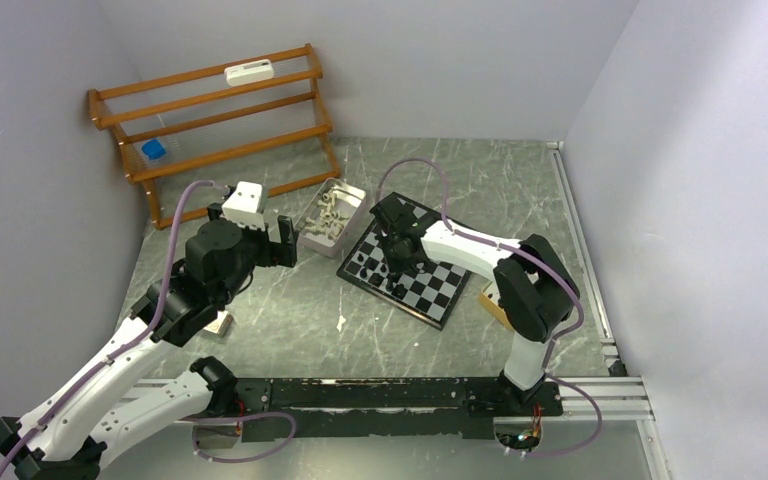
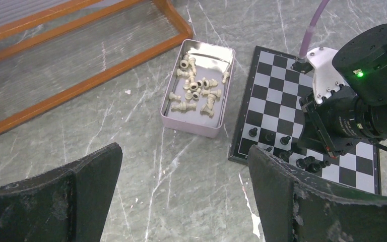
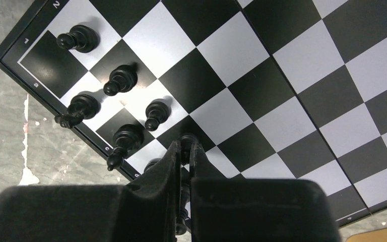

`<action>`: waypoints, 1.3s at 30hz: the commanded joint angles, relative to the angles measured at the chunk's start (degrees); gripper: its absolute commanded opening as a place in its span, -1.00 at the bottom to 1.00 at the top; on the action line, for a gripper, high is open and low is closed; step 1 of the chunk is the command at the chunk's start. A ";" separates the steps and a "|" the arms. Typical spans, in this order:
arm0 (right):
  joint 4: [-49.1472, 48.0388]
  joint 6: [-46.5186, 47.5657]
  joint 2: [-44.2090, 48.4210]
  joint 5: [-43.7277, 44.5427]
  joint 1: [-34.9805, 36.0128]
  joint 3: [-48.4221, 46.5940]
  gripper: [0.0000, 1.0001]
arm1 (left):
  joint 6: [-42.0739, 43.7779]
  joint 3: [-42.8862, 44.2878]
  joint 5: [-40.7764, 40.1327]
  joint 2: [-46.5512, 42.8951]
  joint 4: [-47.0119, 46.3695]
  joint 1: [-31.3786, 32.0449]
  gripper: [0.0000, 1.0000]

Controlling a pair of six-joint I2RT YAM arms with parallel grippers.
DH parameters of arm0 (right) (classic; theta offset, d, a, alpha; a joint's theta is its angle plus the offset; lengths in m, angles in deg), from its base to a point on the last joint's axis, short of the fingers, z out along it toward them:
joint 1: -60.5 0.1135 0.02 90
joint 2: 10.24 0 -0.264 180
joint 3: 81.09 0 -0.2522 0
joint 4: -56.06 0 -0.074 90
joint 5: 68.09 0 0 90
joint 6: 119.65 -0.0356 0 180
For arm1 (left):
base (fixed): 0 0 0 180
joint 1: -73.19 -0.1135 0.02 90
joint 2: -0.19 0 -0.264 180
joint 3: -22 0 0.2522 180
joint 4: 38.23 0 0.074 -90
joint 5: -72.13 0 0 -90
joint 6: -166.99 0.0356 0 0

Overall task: Set up the chess pieces on the board
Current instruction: Place the chess piece on the chessboard.

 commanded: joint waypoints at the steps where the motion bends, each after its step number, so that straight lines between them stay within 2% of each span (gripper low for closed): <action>1: 1.48 -0.85 -2.38 -0.22 0.54 -1.01 -0.86 | 0.61 -0.14 0.51 -0.48 -1.34 -0.04 0.99; 20: 3.75 -1.35 -2.75 0.52 0.54 -5.33 -0.50 | 0.82 -0.25 2.18 0.02 -1.66 -0.06 0.99; 29: 5.80 -1.84 -1.46 0.33 0.46 -6.85 -0.47 | 0.74 -0.27 2.62 -0.09 -1.53 -0.10 0.99; 35: 7.09 -2.86 1.59 3.65 0.27 -7.10 -0.43 | 0.76 -0.46 2.58 -0.65 -1.39 -0.04 0.99; 39: 5.41 -2.37 5.82 6.65 -2.12 -5.60 -0.32 | 0.85 -0.69 5.21 -0.47 -2.19 -0.07 0.99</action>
